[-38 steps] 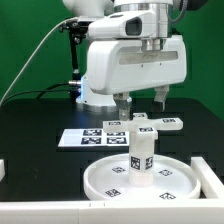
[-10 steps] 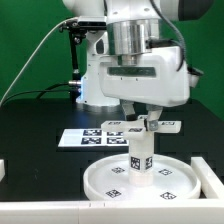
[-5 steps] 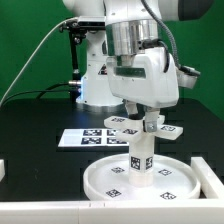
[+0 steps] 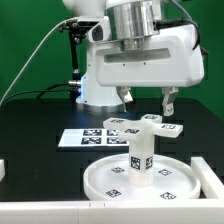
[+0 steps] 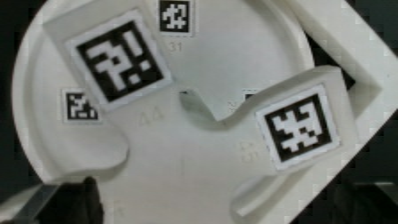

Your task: Assemble round table

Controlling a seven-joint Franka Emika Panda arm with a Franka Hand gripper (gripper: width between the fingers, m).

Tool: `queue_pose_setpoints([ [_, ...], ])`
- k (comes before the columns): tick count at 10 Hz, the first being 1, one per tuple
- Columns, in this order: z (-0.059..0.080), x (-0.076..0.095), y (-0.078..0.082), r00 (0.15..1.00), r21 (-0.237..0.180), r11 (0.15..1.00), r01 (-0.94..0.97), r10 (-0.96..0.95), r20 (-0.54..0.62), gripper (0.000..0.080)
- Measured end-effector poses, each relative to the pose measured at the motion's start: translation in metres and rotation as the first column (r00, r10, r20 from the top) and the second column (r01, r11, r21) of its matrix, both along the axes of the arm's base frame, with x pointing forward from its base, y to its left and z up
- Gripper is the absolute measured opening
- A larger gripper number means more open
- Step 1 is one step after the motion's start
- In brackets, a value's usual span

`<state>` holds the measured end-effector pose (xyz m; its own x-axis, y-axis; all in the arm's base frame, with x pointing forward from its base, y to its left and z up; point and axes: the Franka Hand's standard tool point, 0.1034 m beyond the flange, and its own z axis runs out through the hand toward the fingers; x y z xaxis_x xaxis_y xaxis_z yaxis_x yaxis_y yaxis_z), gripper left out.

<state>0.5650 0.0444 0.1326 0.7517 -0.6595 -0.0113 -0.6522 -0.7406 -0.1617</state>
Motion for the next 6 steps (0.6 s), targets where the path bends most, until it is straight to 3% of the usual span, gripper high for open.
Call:
queue_pose_setpoints([
  [2,0.0000,-0.0011,0.0072,0.981,-0.032,0.980,-0.195,0.195,0.016,0.0649],
  [4,-0.0005,-0.0010,0.0034,0.948,-0.051,0.948,-0.315,0.316,0.025,0.0649],
  [6,-0.0009,-0.0014,-0.0011,0.839,-0.100,0.836,-0.540,0.544,0.014,0.0649],
])
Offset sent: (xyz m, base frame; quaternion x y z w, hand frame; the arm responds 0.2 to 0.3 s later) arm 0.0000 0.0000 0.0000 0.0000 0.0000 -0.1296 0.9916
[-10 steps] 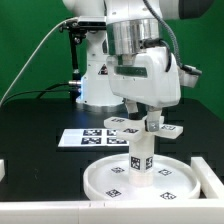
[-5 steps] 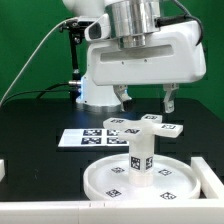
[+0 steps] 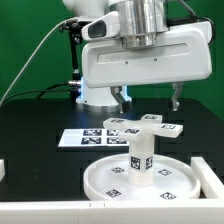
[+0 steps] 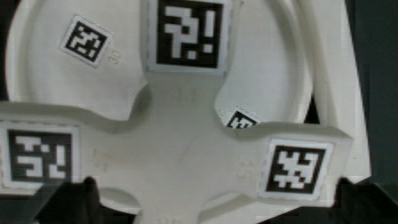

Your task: Assemble round table

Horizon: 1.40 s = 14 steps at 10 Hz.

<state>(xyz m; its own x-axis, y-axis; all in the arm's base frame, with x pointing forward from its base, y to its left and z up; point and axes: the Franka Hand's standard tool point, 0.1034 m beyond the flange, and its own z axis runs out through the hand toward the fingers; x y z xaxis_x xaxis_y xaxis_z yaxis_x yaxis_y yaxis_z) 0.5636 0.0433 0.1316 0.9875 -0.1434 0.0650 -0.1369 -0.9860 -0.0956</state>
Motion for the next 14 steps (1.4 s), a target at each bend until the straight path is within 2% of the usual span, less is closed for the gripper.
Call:
queue_pose_setpoints([
  [1,0.002,0.003,-0.004,0.983,-0.057,0.982,-0.182,0.182,-0.005,0.0649],
  [2,0.000,0.003,-0.005,0.957,-0.094,0.953,-0.289,0.289,-0.015,0.0649],
  [6,-0.001,0.003,-0.006,0.950,-0.093,0.945,-0.313,0.313,-0.017,0.0649],
  [9,-0.019,0.001,-0.008,0.946,-0.108,0.940,-0.324,0.324,-0.020,0.0649],
  [12,-0.020,0.002,-0.005,0.952,-0.108,0.946,-0.306,0.306,-0.018,0.0649],
  [14,-0.027,-0.001,-0.005,0.952,-0.108,0.946,-0.305,0.304,-0.028,0.0649],
])
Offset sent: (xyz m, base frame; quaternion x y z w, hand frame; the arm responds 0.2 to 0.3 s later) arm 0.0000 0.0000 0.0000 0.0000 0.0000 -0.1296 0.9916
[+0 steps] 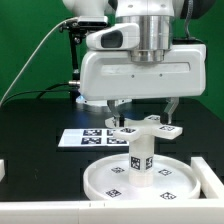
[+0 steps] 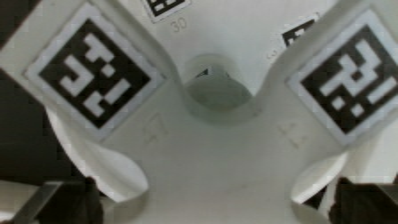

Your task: Assemble round table

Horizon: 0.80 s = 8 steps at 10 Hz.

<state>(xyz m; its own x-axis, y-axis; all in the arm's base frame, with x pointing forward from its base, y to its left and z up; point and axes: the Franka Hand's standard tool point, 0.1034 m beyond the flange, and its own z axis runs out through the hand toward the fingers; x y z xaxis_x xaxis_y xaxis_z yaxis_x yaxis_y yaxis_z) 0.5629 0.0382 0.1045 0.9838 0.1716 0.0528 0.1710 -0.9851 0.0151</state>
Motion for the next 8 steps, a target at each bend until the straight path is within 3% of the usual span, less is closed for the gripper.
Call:
queue_pose_setpoints([
  [5,-0.0041,-0.0019,0.0007,0.999,-0.002,0.999,0.032,-0.032,-0.010,0.0649],
  [7,-0.0041,-0.0019,0.0007,0.998,0.000,0.998,0.063,-0.063,-0.009,0.0439],
  [8,-0.0042,-0.0019,0.0007,0.997,0.001,0.997,0.076,-0.076,-0.009,0.0439],
])
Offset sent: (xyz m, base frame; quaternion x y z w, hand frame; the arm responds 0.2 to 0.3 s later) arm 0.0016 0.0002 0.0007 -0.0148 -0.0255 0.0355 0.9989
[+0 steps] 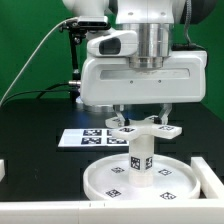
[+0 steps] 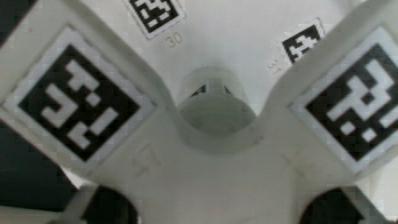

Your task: Assemble round table

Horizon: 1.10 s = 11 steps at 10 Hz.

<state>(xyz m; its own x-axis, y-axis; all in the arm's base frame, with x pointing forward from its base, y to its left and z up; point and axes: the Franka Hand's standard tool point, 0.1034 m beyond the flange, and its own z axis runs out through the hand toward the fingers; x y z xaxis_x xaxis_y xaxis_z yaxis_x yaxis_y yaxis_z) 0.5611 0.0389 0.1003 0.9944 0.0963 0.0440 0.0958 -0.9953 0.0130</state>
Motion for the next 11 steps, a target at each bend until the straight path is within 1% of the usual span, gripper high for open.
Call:
queue_pose_setpoints([
  [2,-0.0002,0.0000,0.0002,0.993,0.006,0.993,0.116,-0.116,0.001,0.0439],
  [3,-0.0003,0.0007,0.0015,0.967,0.013,0.967,0.254,-0.254,0.008,0.0439],
  [4,-0.0005,0.0006,0.0014,0.908,0.026,0.908,0.419,-0.419,0.012,0.0439],
  [5,-0.0007,0.0001,0.0009,0.832,0.048,0.832,0.553,-0.554,0.006,0.0439],
  [6,-0.0008,0.0000,0.0009,0.764,0.066,0.762,0.644,-0.645,-0.008,0.0439],
  [8,-0.0007,0.0000,-0.0001,0.561,0.089,0.556,0.826,-0.826,-0.044,0.0440],
  [9,-0.0004,0.0000,-0.0012,0.480,0.098,0.473,0.876,-0.875,-0.069,0.0440],
  [10,0.0002,-0.0003,-0.0016,0.397,0.092,0.389,0.917,-0.914,-0.089,0.0440],
  [11,-0.0003,-0.0005,-0.0006,0.346,0.089,0.338,0.937,-0.933,-0.094,0.0440],
])
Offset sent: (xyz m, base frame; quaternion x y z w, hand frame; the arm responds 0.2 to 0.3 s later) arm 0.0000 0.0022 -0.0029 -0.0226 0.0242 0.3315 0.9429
